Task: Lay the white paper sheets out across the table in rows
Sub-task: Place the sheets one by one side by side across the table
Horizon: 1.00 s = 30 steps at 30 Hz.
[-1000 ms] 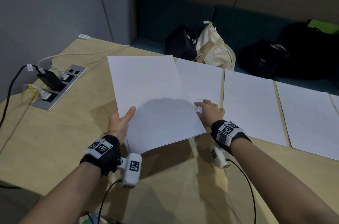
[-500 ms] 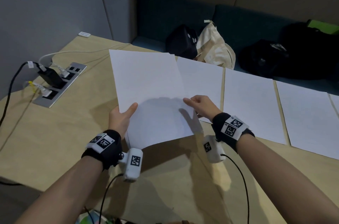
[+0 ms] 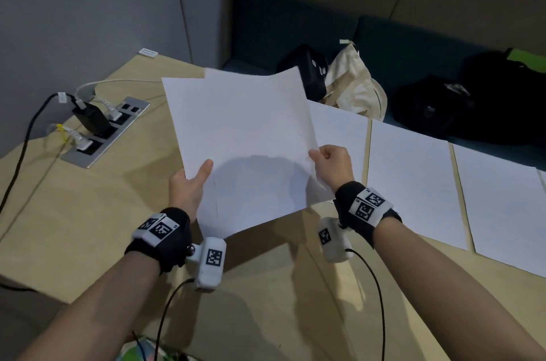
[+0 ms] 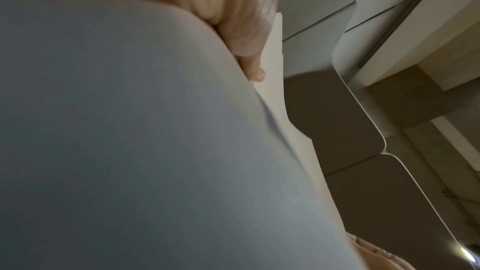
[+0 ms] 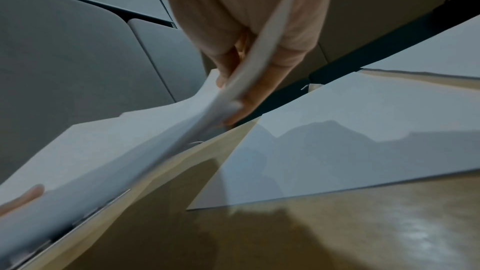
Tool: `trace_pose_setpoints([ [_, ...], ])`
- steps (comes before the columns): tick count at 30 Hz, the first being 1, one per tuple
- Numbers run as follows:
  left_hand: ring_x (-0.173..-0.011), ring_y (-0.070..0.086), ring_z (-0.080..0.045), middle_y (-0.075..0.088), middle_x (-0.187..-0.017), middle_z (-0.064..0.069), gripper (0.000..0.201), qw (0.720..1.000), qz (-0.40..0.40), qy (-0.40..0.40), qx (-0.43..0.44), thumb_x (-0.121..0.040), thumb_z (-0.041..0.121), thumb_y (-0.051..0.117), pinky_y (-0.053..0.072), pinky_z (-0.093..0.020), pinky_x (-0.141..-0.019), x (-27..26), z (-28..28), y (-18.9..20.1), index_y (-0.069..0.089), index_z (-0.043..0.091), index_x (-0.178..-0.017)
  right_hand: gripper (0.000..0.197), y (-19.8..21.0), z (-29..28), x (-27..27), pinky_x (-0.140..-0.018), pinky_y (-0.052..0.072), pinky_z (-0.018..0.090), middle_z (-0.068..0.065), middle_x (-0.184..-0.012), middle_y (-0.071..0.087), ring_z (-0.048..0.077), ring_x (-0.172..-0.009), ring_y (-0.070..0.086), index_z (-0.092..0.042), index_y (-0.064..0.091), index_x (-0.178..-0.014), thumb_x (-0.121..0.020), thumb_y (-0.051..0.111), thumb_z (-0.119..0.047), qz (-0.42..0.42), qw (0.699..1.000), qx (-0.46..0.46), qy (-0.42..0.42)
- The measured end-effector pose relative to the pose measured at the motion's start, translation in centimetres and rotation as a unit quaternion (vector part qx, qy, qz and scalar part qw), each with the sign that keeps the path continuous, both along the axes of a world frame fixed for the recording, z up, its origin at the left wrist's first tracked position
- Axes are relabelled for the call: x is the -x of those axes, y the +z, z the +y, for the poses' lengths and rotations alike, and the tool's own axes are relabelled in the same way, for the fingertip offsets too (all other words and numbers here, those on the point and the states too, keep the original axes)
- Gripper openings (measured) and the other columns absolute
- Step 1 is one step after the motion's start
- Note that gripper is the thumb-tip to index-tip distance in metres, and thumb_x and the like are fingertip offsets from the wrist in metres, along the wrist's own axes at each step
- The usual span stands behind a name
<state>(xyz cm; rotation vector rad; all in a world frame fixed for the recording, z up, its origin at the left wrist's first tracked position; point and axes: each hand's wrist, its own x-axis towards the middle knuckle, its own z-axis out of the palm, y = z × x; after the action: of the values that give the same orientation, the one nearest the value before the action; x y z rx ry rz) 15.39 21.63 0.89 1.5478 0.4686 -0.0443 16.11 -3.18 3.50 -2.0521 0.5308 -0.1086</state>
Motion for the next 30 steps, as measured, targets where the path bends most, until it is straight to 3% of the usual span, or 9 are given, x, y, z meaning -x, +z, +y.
trace_pose_setpoints([
  [3, -0.096, 0.058, -0.022, 0.063, -0.106, -0.008, 0.034, 1.0, 0.005, 0.025, 0.008, -0.089, 0.021, 0.061, 0.043, -0.031, -0.084, -0.1, 1.2, 0.0, 0.06, -0.001, -0.115, 0.045, 0.0, 0.5, -1.2, -0.051, 0.03, 0.023, -0.001, -0.053, 0.038, 0.013, -0.05, 0.035, -0.016, 0.037, -0.049, -0.092, 0.051, -0.015, 0.008, 1.0, -0.005, -0.025],
  [6, -0.1, 0.057, -0.021, 0.061, -0.112, -0.007, 0.036, 0.999, 0.004, 0.043, 0.009, -0.089, 0.017, 0.06, 0.043, -0.03, -0.088, 0.0, 2.8, -0.1, 0.058, -0.002, -0.12, 0.043, -0.2, 0.8, -2.9, -0.063, 0.035, 0.026, 0.001, -0.055, 0.041, 0.018, -0.054, 0.038, -0.015, 0.036, -0.05, -0.092, 0.049, -0.014, 0.013, 0.997, -0.028, -0.072],
  [9, -0.1, 0.058, -0.022, 0.061, -0.111, -0.008, 0.036, 0.998, 0.012, 0.055, 0.007, -0.09, 0.017, 0.059, 0.043, -0.03, -0.087, 0.4, 4.7, -0.2, 0.058, -0.003, -0.12, 0.036, -0.3, 0.8, -4.8, -0.066, 0.035, 0.027, 0.004, -0.06, 0.045, 0.023, -0.067, 0.045, -0.009, 0.04, -0.056, -0.091, 0.043, -0.008, 0.022, 0.994, -0.023, -0.102],
  [12, -0.098, 0.056, -0.02, 0.06, -0.111, -0.009, 0.037, 0.996, 0.03, 0.084, 0.012, -0.089, 0.02, 0.06, 0.041, -0.028, -0.086, 0.7, 6.8, -0.4, 0.059, -0.005, -0.117, 0.02, -0.2, 1.2, -6.4, -0.069, 0.039, 0.03, 0.016, -0.084, 0.054, 0.027, -0.082, 0.051, 0.0, 0.052, -0.08, -0.09, 0.034, 0.002, 0.043, 0.996, 0.02, -0.079],
  [15, -0.103, 0.058, -0.022, 0.061, -0.119, -0.01, 0.043, 0.991, 0.048, 0.12, 0.032, -0.087, 0.024, 0.063, 0.045, -0.034, -0.091, 0.9, 9.0, -0.7, 0.058, -0.004, -0.119, 0.03, -0.2, 2.2, -7.6, -0.084, 0.046, 0.039, 0.027, -0.115, 0.06, 0.04, -0.107, 0.057, 0.009, 0.055, -0.112, -0.09, 0.034, 0.005, 0.065, 0.995, 0.054, -0.053],
  [17, -0.109, 0.06, -0.027, 0.061, -0.123, -0.015, 0.047, 0.988, 0.052, 0.139, 0.033, -0.085, 0.026, 0.065, 0.046, -0.04, -0.098, 1.0, 9.7, -0.6, 0.058, -0.004, -0.121, 0.033, -0.3, 3.1, -8.2, -0.091, 0.044, 0.039, 0.027, -0.126, 0.056, 0.04, -0.116, 0.053, 0.011, 0.05, -0.12, -0.092, 0.034, 0.003, 0.081, 0.994, 0.063, -0.03],
  [22, -0.099, 0.058, -0.024, 0.06, -0.115, -0.008, 0.04, 0.992, 0.038, 0.117, 0.028, -0.089, 0.019, 0.061, 0.046, -0.03, -0.08, 0.7, 9.2, -0.1, 0.056, -0.003, -0.122, 0.036, -1.1, 5.5, -8.4, -0.089, 0.041, 0.037, 0.026, -0.131, 0.05, 0.036, -0.116, 0.051, 0.007, 0.037, -0.128, -0.092, 0.032, 0.003, 0.106, 0.994, 0.04, 0.007],
  [25, -0.096, 0.057, -0.023, 0.06, -0.111, -0.009, 0.038, 0.993, 0.032, 0.109, 0.027, -0.089, 0.019, 0.06, 0.041, -0.029, -0.082, 0.7, 8.8, -0.1, 0.057, -0.001, -0.121, 0.041, -1.8, 6.3, -8.3, -0.082, 0.036, 0.033, 0.027, -0.131, 0.047, 0.035, -0.112, 0.051, 0.004, 0.028, -0.132, -0.092, 0.031, 0.004, 0.106, 0.994, 0.009, 0.005],
  [30, -0.1, 0.06, -0.026, 0.063, -0.114, -0.011, 0.042, 0.993, 0.038, 0.107, 0.033, -0.087, 0.022, 0.064, 0.045, -0.035, -0.089, 0.6, 9.0, -0.4, 0.058, -0.001, -0.121, 0.036, -2.6, 6.9, -8.2, -0.079, 0.038, 0.036, 0.03, -0.126, 0.05, 0.041, -0.113, 0.052, 0.005, 0.032, -0.127, -0.091, 0.027, 0.006, 0.095, 0.994, 0.035, 0.033],
])
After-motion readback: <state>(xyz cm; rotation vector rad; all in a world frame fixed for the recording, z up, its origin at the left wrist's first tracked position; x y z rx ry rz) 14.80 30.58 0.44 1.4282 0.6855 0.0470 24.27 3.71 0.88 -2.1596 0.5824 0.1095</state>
